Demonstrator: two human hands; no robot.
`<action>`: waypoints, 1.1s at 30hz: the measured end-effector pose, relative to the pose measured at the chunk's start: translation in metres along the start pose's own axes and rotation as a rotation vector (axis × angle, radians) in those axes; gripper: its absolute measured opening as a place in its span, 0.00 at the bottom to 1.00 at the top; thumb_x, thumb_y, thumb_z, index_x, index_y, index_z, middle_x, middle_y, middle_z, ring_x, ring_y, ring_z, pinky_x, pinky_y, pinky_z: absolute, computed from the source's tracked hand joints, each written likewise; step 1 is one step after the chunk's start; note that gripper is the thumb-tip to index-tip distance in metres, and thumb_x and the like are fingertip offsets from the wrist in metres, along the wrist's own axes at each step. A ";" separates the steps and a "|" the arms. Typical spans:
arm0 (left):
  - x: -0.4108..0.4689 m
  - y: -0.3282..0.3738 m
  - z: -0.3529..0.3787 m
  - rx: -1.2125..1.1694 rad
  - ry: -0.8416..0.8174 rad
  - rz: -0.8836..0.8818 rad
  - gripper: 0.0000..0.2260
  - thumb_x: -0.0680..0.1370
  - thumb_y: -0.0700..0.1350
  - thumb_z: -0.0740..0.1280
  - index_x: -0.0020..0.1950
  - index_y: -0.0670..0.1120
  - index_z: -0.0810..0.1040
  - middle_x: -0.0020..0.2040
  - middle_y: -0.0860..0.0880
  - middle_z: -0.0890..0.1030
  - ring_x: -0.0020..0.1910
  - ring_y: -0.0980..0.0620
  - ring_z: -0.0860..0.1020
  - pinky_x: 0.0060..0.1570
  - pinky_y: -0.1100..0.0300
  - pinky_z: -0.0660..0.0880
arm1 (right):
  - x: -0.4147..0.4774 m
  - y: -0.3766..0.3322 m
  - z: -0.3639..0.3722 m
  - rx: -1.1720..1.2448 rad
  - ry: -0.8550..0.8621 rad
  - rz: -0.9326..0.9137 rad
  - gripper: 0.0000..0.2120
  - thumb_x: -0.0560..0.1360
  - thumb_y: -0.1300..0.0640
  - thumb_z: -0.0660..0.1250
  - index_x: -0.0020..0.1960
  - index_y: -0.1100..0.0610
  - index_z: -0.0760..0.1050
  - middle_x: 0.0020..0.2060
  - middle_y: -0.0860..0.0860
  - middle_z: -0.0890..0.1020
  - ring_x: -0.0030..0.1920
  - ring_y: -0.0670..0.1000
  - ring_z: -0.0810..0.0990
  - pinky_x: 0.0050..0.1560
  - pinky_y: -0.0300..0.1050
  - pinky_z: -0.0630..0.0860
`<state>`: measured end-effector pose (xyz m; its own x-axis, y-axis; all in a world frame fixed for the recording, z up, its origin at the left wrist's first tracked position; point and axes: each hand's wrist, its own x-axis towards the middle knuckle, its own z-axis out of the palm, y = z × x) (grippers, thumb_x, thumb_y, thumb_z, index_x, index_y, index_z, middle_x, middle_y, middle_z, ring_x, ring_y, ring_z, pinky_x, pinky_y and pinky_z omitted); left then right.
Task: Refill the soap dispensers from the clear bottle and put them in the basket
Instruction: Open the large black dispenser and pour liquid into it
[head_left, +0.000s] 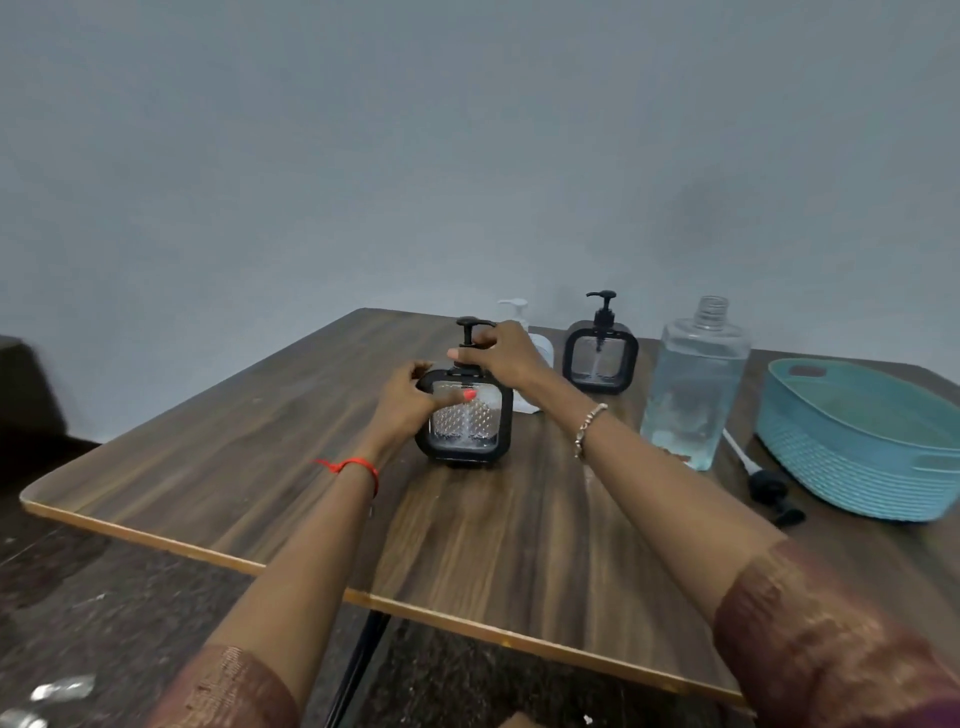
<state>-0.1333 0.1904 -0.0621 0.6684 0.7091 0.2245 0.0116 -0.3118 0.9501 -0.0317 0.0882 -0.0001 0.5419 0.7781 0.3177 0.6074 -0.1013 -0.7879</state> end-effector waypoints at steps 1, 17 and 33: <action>0.000 0.004 0.006 -0.029 -0.034 0.006 0.34 0.57 0.50 0.81 0.58 0.42 0.72 0.52 0.44 0.82 0.51 0.47 0.81 0.54 0.51 0.77 | -0.004 0.001 -0.010 0.003 -0.022 -0.004 0.19 0.70 0.56 0.72 0.40 0.74 0.75 0.33 0.61 0.74 0.35 0.53 0.71 0.38 0.44 0.65; -0.019 0.040 0.100 -0.314 -0.450 0.107 0.12 0.64 0.37 0.73 0.46 0.45 0.80 0.38 0.52 0.84 0.40 0.57 0.81 0.46 0.63 0.77 | -0.072 0.039 -0.121 0.085 -0.064 -0.130 0.04 0.70 0.62 0.72 0.41 0.59 0.78 0.37 0.53 0.81 0.41 0.50 0.79 0.49 0.49 0.76; -0.026 0.049 0.104 -0.239 -0.137 0.198 0.12 0.64 0.38 0.78 0.42 0.49 0.81 0.39 0.53 0.84 0.39 0.59 0.82 0.42 0.68 0.77 | -0.062 0.044 -0.075 0.081 0.422 0.157 0.16 0.68 0.50 0.74 0.28 0.59 0.74 0.25 0.50 0.76 0.30 0.50 0.73 0.42 0.46 0.68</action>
<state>-0.0724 0.0907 -0.0435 0.7343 0.5526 0.3942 -0.2925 -0.2665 0.9184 0.0050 -0.0105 -0.0147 0.8232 0.4348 0.3651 0.4607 -0.1359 -0.8771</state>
